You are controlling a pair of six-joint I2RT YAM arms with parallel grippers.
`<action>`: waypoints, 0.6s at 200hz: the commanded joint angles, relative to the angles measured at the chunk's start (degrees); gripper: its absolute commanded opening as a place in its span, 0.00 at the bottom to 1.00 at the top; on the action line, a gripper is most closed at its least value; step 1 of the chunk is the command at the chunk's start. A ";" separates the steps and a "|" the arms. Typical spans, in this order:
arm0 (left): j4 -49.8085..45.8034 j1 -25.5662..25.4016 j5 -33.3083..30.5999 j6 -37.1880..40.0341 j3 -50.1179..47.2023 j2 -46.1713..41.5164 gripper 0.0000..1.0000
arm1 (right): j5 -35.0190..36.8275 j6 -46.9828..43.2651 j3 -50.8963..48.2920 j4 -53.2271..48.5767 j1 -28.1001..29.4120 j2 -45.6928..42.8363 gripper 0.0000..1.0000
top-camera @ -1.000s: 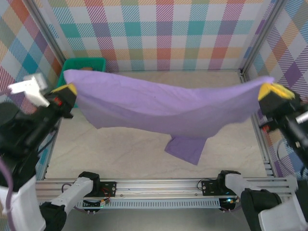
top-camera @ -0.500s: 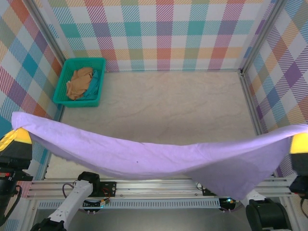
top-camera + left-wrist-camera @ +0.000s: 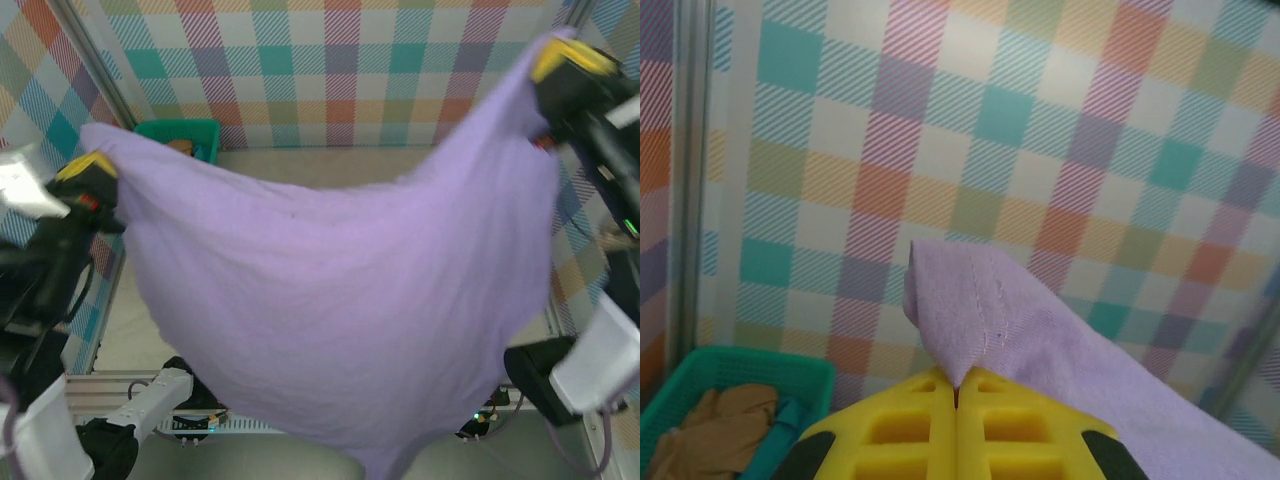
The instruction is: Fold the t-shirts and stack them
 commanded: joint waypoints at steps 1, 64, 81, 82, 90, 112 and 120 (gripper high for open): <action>10.68 -0.28 -5.36 3.42 -8.39 3.37 0.00 | 2.10 -5.90 -2.49 2.76 0.27 8.60 0.00; 37.91 0.53 -1.85 -1.16 -26.71 30.79 0.00 | 0.58 -12.07 1.78 6.28 -3.56 40.14 0.00; 42.05 0.79 -1.05 -2.16 -22.84 44.08 0.00 | 0.34 -11.47 4.92 8.65 -5.68 48.89 0.00; 42.34 0.80 -1.03 -2.22 -22.51 44.78 0.00 | 0.38 -11.46 4.97 8.82 -5.78 49.30 0.00; 44.25 1.02 -0.67 -2.60 -19.91 50.79 0.00 | 0.93 -11.47 5.12 11.09 -6.69 52.40 0.00; 47.12 2.06 -0.28 -5.05 -11.44 64.97 0.00 | 3.12 -11.27 5.60 16.76 -8.91 59.41 0.00; 47.47 2.54 -0.14 -6.35 -8.37 68.88 0.00 | 4.04 -10.75 6.09 18.28 -9.68 61.40 0.00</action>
